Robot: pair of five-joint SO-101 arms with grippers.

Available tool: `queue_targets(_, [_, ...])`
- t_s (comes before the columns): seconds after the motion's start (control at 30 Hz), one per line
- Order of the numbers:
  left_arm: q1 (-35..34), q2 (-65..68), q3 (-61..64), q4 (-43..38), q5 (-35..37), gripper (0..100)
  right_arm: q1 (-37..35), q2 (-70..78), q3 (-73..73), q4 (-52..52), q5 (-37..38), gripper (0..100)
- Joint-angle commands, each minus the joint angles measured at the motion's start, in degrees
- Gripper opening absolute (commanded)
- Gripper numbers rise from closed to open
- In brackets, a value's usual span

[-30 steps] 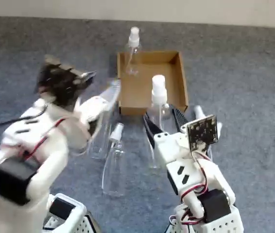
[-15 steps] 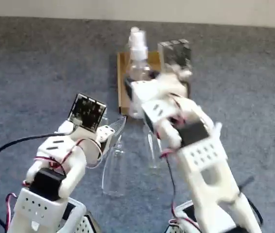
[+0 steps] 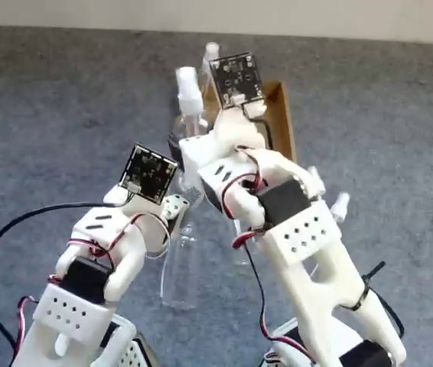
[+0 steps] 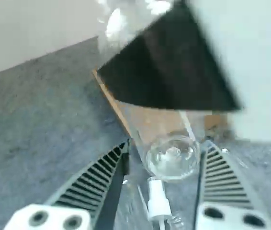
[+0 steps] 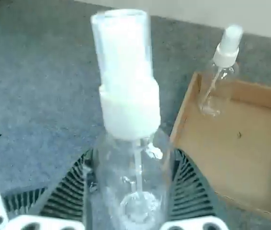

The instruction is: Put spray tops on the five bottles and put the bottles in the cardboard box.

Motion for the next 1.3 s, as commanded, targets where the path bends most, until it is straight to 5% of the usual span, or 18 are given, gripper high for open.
queue_targets(0.0, [-2.24, 0.92, -0.40, -2.46, -0.44, 21, -1.10, -3.91, -3.12, 1.36, 2.29, 0.4])
queue_targets(0.13, [-2.42, 0.92, -0.22, -2.37, -0.44, 21, 2.77, -4.44, -3.38, 1.36, 4.48, 0.4])
queue_targets(0.4, [-4.88, 0.84, 2.77, -0.97, -0.62, 21, 22.46, 7.16, -10.59, -9.01, 8.79, 0.4])
queue_targets(0.63, [-15.96, 1.36, 3.65, -4.84, -0.26, 21, 23.08, 28.44, -15.34, -26.42, 9.14, 0.4])
queue_targets(0.9, [-16.22, 1.36, 6.29, -9.23, -0.26, 21, 23.16, 39.69, -14.99, -41.19, 8.79, 0.4])
queue_targets(1.27, [-16.13, 1.36, 6.29, -9.23, -0.26, 21, 23.34, 50.33, -15.52, -48.92, 8.79, 0.4])
